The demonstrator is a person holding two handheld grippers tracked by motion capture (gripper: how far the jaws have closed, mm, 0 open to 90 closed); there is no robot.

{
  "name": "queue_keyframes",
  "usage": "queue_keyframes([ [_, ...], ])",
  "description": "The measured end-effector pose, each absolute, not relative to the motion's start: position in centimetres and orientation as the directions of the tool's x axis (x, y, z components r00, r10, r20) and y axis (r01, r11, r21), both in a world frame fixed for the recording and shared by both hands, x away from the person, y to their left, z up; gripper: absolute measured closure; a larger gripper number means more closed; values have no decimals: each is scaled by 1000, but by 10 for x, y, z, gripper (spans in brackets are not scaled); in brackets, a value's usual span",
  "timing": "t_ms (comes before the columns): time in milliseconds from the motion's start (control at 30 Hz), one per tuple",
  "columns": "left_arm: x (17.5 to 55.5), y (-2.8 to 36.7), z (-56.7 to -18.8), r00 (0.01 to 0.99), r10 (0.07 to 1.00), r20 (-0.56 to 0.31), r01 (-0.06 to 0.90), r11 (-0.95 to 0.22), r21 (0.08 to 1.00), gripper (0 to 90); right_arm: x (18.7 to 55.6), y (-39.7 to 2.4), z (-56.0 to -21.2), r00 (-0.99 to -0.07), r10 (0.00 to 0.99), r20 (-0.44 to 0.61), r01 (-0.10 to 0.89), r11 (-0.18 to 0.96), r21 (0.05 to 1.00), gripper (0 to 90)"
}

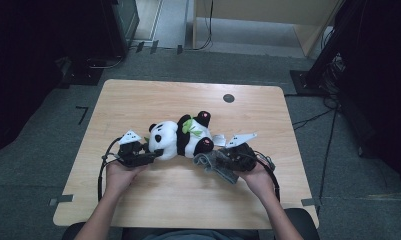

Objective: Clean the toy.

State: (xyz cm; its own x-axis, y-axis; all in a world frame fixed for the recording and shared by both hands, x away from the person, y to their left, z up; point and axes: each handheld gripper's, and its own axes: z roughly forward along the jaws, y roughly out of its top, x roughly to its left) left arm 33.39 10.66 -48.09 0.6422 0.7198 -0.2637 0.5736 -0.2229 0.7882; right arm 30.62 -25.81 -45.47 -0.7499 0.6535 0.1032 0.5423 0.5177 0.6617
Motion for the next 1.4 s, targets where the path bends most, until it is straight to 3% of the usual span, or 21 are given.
queue_keyframes([
  [300,333,107,-480,639,722,-267,576,-218,788,451,293,-225,-441,-836,535,122,457,557,694,780],
  [667,333,106,-479,634,723,-274,581,-212,786,449,302,-143,-444,-913,391,117,363,645,673,778],
  [1000,332,106,-479,636,723,-270,580,-217,785,449,328,-103,-460,-894,433,116,400,654,643,776],
  [1400,333,106,-479,638,722,-269,579,-220,785,448,329,-129,-462,-863,492,114,439,620,650,769],
])
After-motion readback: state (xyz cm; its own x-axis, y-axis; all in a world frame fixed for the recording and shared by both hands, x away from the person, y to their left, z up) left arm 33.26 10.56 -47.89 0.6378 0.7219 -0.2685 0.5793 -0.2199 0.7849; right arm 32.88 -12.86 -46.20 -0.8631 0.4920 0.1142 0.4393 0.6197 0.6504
